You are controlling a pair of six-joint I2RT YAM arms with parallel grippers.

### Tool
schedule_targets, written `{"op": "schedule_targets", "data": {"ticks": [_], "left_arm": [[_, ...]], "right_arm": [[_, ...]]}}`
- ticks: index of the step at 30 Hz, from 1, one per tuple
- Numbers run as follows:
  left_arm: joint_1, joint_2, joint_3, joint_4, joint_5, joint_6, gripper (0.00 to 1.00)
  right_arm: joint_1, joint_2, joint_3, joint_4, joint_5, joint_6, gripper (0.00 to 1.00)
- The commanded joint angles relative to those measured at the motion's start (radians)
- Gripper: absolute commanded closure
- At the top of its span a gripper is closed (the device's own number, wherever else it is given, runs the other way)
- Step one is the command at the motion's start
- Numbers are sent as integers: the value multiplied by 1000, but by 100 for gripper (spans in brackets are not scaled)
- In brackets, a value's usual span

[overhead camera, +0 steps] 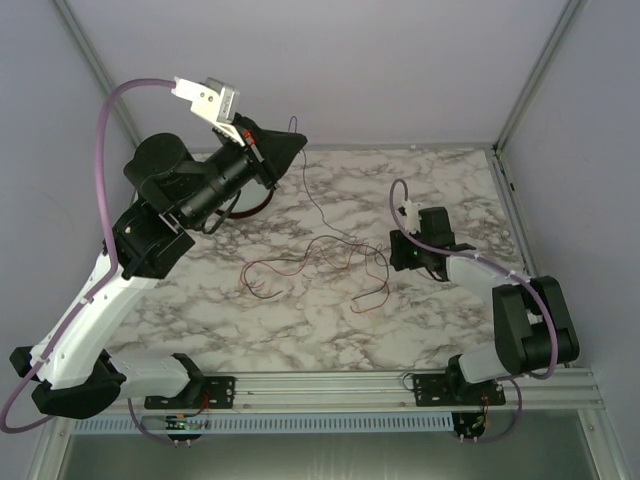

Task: Zip-tie the wires
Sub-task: Pick up the cable at the center of the board, then place the cable at the center of the board.

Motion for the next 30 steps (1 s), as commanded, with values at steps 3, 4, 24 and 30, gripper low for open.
{"op": "schedule_targets", "data": {"ticks": [3,4,24,30], "left_arm": [[4,-2,24,11,9,12,100],[4,-1,24,11,10,13,100],[5,-14,9,17,14,11,100],[6,-15,7,15,14,9,100]], "right_arm": [[35,31,83,-42,87,-82,45],[41,40,90,-53,90,-91,45],[65,108,106,-66,58,-173,46],[65,151,106,-58,50,-185,48]]}}
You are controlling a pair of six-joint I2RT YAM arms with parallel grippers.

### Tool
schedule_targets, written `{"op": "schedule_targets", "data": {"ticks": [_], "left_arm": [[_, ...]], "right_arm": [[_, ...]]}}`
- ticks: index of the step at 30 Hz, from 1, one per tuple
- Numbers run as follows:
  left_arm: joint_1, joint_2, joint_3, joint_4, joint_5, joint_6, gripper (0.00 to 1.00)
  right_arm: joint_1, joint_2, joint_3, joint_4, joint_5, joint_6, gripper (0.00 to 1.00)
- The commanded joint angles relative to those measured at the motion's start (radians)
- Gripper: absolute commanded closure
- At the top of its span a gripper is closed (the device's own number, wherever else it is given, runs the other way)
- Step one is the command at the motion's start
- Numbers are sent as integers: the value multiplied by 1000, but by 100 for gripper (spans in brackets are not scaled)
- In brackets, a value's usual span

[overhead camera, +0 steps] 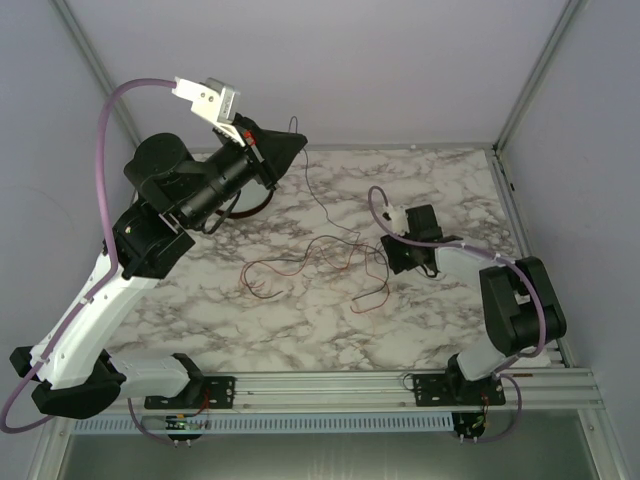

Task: Zip-tie the wires
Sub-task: Place the cable at the center of the board.

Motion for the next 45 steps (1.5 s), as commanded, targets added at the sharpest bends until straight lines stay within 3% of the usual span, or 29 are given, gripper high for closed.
{"op": "schedule_targets", "data": {"ticks": [1,8,14,24,32,37,45], "left_arm": [[6,-15,5,17,11,6,100],[6,-14,3,19,11,6,100],[6,-10,2,18,13,7,100],[6,-21,-33,11,-11,10,100],[26,-71,-130,-60,-164,15,100],[186,-92,-161,-137,-224,16,100],[463,-84,-261,-138,-5,-42,100]], "right_arm": [[10,40,24,10,-14,-17,50],[10,38,17,-10,2,-10,71],[10,18,25,-27,14,1,100],[3,-116,148,-181,175,-21,100],[-87,-252,306,-339,390,8,100],[-120,-348,355,-376,427,53,100],[-126,-446,378,-476,402,63,100]]}}
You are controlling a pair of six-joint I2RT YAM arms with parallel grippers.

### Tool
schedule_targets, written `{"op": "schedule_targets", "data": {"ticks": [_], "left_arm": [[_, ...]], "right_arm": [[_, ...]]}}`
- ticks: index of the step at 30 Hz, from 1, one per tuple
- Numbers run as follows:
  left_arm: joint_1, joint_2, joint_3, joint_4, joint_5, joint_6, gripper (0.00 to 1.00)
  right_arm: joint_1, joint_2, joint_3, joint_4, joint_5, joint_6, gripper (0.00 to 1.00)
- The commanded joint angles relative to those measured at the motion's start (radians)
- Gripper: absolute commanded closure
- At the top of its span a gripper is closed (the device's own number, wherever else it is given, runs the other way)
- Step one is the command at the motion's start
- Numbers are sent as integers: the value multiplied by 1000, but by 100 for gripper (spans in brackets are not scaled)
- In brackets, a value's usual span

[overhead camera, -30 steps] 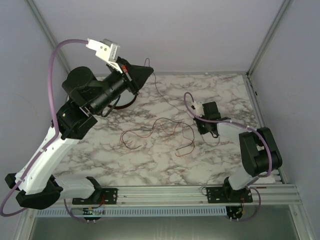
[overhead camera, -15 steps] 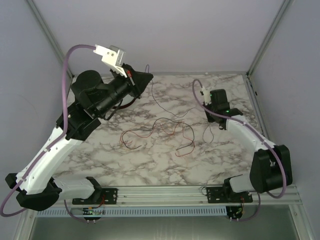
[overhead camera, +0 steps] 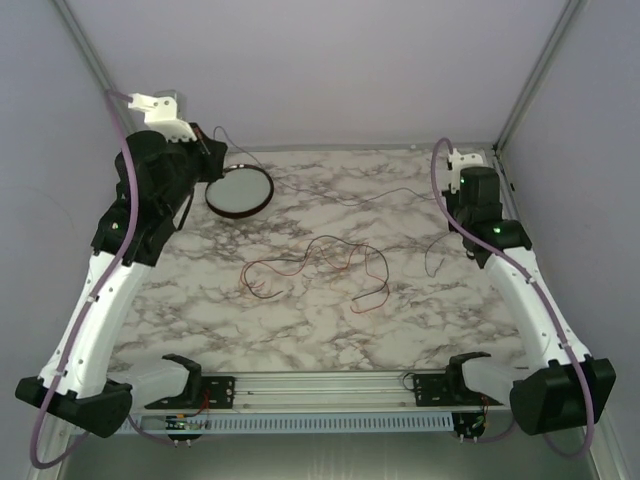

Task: Zip-tie the wires
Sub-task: Place the cable at the center of the board.

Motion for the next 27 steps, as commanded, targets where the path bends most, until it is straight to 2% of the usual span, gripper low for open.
{"op": "schedule_targets", "data": {"ticks": [1,10,16,21,27], "left_arm": [[93,-13,-87,-9,133,-41,100],[205,-133,-461,76,221,-122,100],[229,-200,-660,132,256,-172,100],[232,-232,-803,242,290,-229,100],[232,-253,-897,313,294,-243,100]], "right_arm": [[-4,-39,66,-113,-20,19,100],[3,-23,71,-273,-258,2,100],[2,-27,3,-246,-184,22,100],[0,-31,-39,-172,-165,54,100],[-11,-21,-72,-118,-87,102,100]]}}
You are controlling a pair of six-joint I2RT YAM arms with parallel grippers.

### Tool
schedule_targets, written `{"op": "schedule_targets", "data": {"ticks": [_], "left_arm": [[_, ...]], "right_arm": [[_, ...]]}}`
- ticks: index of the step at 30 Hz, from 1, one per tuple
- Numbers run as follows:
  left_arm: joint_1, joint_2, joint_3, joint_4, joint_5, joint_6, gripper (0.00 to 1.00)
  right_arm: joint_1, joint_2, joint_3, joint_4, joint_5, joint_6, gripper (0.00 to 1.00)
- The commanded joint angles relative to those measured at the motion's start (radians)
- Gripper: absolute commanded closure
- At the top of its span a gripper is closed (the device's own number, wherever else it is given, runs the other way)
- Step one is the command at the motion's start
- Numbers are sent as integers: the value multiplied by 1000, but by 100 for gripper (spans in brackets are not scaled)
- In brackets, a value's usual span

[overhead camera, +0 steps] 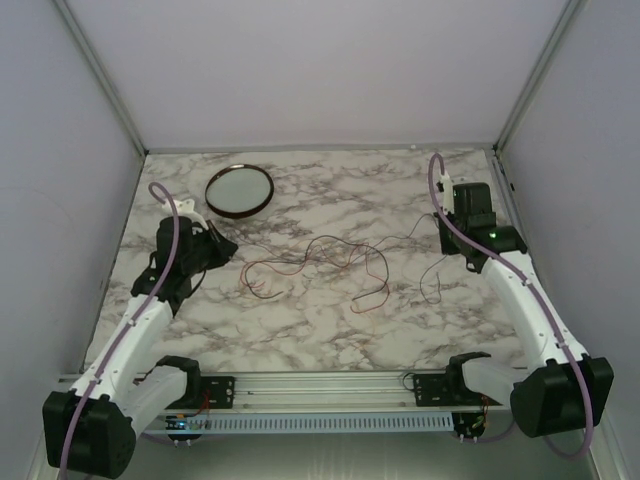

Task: Zip-tie the wires
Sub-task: Place the cable at the center of the board.

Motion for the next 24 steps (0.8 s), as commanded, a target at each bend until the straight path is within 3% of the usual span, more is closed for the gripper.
{"op": "schedule_targets", "data": {"ticks": [1,9,14,22,24], "left_arm": [[7,-35,-37,115,3,-23,100],[10,0,-102,77,-62,-29,98],[10,-9,-186,97,-95,-65,81],[11,24,-212,92,-148,-102,66],[12,19,-200,84,-175,-107,59]], "right_arm": [[-14,-2,-19,82,66,57,100],[-44,55,-80,96,72,75,100],[-47,98,-81,95,65,79,100],[-49,211,-75,89,27,79,100],[-49,238,-73,86,10,75,100]]}}
